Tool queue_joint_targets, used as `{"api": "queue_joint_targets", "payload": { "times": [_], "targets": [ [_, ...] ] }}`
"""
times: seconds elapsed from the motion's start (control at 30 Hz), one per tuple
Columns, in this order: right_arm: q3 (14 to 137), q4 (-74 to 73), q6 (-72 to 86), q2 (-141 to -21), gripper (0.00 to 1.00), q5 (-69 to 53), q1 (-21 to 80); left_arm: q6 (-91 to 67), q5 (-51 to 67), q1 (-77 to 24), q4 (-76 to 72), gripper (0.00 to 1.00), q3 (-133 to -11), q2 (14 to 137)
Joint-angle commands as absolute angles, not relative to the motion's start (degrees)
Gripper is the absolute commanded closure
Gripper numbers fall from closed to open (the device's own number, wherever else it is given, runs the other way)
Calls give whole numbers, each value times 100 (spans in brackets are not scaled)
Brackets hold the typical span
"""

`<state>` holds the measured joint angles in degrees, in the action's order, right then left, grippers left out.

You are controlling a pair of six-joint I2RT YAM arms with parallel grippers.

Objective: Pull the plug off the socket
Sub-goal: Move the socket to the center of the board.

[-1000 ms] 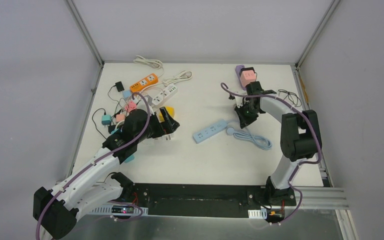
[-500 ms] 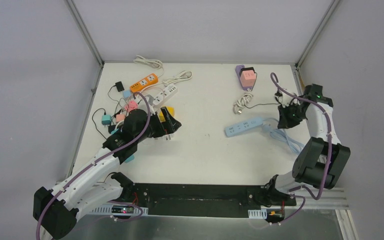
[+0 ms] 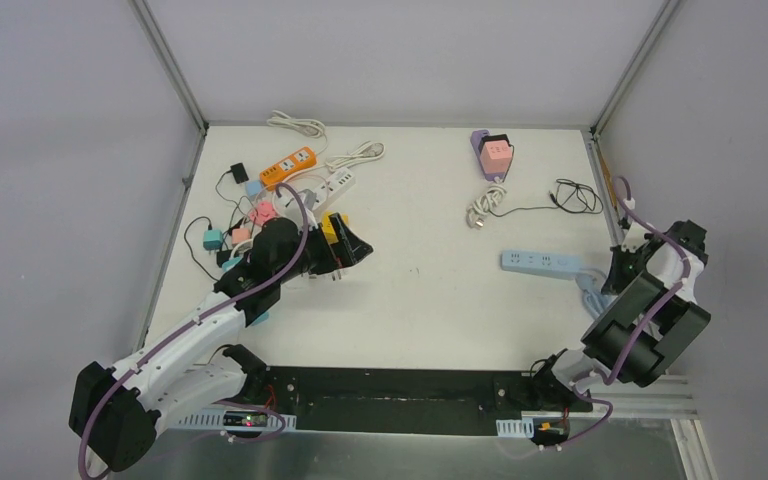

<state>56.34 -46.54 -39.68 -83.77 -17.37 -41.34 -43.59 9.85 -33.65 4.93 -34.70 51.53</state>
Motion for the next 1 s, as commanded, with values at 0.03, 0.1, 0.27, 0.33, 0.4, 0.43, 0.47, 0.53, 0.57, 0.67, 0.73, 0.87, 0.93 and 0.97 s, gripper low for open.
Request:
{"api": "queue_joint_targets", "payload": {
  "times": [0.03, 0.1, 0.27, 0.33, 0.4, 0.43, 0.47, 0.53, 0.57, 0.67, 0.73, 0.87, 0.93, 0.97],
  "targets": [
    [5019, -3406, -3215, -7800, 100, -1041, -4183, -4540, 1223, -3331, -139, 1, -3352, 5106],
    [4899, -3179, -3128, -7886, 100, -780, -4179, -4543, 1253, -3331, -141, 1, -3356, 5110],
    [5155, -3385, -3184, -8273, 73, -808, -4243, -4515, 1274, -3325, -108, 1, -3366, 5102],
    [5302, -3588, -3314, -8261, 57, -1018, -4254, -4496, 1262, -3324, -106, 1, -3358, 5083],
    [5454, -3795, -3377, -8206, 47, -1257, -4243, -4467, 1240, -3330, -105, 1, -3341, 5079],
    [5575, -3948, -3427, -8189, 44, -1407, -4245, -4444, 1220, -3330, -105, 1, -3340, 5049],
    [5699, -4085, -3462, -8179, 43, -1550, -4238, -4418, 1197, -3328, -112, 1, -3333, 5027],
    [5931, -4340, -3505, -8166, 41, -1851, -4208, -4378, 1125, -3330, -190, 1, -3296, 4922],
    [6038, -4455, -3529, -8161, 40, -1983, -4158, -4361, 1077, -3331, -226, 1, -3274, 4866],
    [6315, -4757, -3550, -8122, 39, -2517, -3966, -4283, 978, -3328, -246, 1, -3252, 4721],
    [6534, -5014, -3610, -8148, 39, -2876, -3686, -4250, 938, -3326, -246, 1, -3243, 4663],
    [6940, -5251, -3346, -8320, 39, -3976, -3064, -4153, 851, -3331, -225, 1, -3260, 4609],
    [7079, -5072, -2957, -8479, 39, -4166, -2589, -4084, 711, -3328, -222, 1, -3237, 4466],
    [7155, -4943, -2771, -8583, 39, -4165, -2293, -4034, 626, -3331, -201, 1, -3228, 4372]
  ]
}}
